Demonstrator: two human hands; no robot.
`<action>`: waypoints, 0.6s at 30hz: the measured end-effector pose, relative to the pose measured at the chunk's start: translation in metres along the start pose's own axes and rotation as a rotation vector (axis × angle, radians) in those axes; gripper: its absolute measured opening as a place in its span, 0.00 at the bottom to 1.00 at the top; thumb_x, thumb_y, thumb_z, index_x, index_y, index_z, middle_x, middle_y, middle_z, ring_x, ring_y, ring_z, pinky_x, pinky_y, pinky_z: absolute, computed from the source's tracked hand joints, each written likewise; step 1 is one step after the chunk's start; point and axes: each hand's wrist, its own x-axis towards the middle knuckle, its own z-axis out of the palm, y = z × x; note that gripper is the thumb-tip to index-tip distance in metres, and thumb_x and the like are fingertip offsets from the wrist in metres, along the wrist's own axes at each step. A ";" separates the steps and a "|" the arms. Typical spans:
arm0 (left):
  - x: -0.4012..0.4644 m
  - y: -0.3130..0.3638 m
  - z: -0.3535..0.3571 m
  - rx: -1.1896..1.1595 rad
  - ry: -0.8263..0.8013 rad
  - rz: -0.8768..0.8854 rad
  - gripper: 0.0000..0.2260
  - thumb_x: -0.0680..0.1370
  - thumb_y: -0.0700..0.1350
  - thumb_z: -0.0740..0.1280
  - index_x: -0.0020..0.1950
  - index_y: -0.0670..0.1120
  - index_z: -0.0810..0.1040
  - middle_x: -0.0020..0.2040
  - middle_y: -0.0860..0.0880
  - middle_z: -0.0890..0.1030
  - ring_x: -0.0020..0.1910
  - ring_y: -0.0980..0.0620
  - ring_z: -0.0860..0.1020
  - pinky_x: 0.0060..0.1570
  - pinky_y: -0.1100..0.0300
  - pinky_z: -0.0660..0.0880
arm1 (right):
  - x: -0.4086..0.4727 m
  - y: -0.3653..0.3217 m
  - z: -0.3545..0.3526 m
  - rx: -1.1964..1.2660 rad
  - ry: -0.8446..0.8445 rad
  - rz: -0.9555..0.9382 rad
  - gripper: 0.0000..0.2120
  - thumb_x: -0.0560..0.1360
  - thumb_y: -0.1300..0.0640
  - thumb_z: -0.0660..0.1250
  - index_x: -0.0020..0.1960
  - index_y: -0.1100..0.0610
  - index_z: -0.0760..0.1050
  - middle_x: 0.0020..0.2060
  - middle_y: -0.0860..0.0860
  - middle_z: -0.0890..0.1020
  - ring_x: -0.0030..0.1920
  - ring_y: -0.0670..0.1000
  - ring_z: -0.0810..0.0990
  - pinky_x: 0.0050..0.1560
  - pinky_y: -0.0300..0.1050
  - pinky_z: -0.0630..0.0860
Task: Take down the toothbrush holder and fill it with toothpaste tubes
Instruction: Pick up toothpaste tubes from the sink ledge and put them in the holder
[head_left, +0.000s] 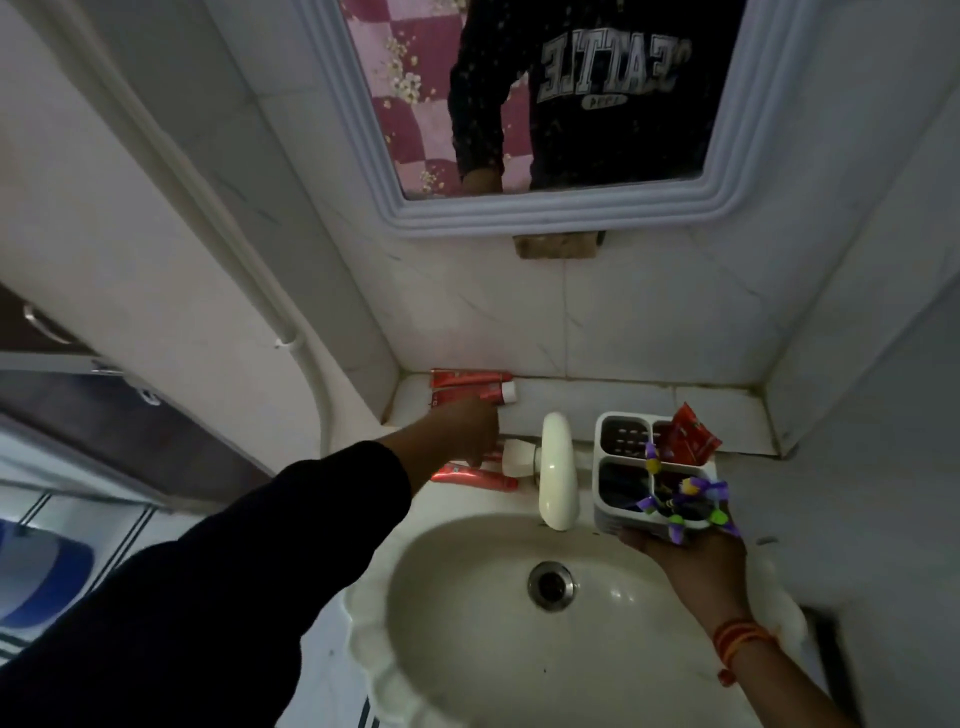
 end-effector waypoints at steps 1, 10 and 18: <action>-0.001 -0.003 0.009 0.029 -0.006 0.000 0.17 0.77 0.51 0.72 0.63 0.44 0.82 0.54 0.49 0.85 0.52 0.53 0.83 0.51 0.62 0.79 | 0.001 0.006 -0.002 -0.071 0.012 -0.001 0.37 0.55 0.74 0.81 0.61 0.63 0.74 0.51 0.51 0.82 0.48 0.27 0.79 0.42 0.27 0.78; -0.011 -0.016 0.034 0.098 0.078 0.014 0.20 0.73 0.52 0.73 0.63 0.48 0.79 0.52 0.46 0.83 0.46 0.47 0.81 0.45 0.55 0.80 | -0.003 0.011 0.004 -0.237 0.067 0.042 0.31 0.54 0.63 0.85 0.55 0.59 0.80 0.47 0.50 0.84 0.54 0.51 0.82 0.56 0.49 0.77; -0.044 -0.024 -0.046 -0.092 0.168 0.120 0.20 0.66 0.58 0.80 0.47 0.44 0.87 0.38 0.52 0.86 0.37 0.55 0.83 0.43 0.62 0.80 | -0.014 -0.001 0.010 -0.340 0.117 0.019 0.26 0.59 0.62 0.83 0.55 0.63 0.81 0.48 0.53 0.84 0.51 0.49 0.79 0.53 0.40 0.71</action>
